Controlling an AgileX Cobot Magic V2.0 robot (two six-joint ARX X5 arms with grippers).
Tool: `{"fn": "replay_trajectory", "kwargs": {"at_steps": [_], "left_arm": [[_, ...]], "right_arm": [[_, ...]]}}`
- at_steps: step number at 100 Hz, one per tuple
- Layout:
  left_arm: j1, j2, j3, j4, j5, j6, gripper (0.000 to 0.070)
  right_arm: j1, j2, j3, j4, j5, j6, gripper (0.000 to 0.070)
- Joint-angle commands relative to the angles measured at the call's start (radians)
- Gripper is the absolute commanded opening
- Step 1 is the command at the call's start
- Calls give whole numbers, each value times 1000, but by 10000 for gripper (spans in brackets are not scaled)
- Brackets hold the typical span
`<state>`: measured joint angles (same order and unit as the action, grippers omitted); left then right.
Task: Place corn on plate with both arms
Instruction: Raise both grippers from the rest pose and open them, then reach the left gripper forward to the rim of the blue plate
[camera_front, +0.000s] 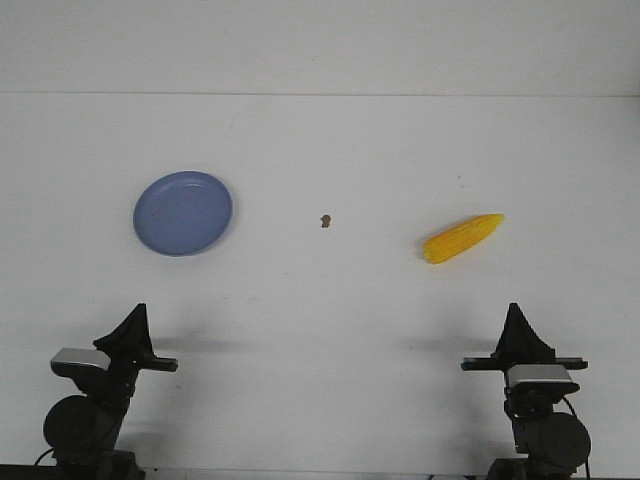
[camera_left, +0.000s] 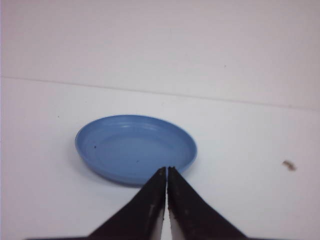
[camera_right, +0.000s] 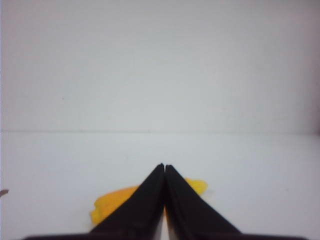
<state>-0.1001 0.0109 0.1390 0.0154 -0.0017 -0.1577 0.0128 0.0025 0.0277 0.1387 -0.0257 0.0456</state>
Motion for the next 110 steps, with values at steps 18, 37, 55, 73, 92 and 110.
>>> {"fn": "replay_trajectory", "kwargs": {"at_steps": [18, 37, 55, 73, 92, 110], "left_arm": [[0, 135, 278, -222, -3, -46, 15], [0, 379, 553, -427, -1, -46, 15], [0, 609, 780, -621, 4, -49, 15], [0, 788, 917, -767, 28, -45, 14], [0, 879, 927, -778, 28, -45, 15], [0, 890, 927, -775, 28, -42, 15]], "right_arm": [[1, 21, 201, -247, 20, 37, 0], [1, 154, 414, -466, 26, 31, 0], [1, 362, 622, -696, 24, 32, 0], [1, 546, 758, -816, 22, 32, 0], [1, 660, 793, -830, 8, 32, 0], [1, 694, 793, -831, -2, 32, 0]]}}
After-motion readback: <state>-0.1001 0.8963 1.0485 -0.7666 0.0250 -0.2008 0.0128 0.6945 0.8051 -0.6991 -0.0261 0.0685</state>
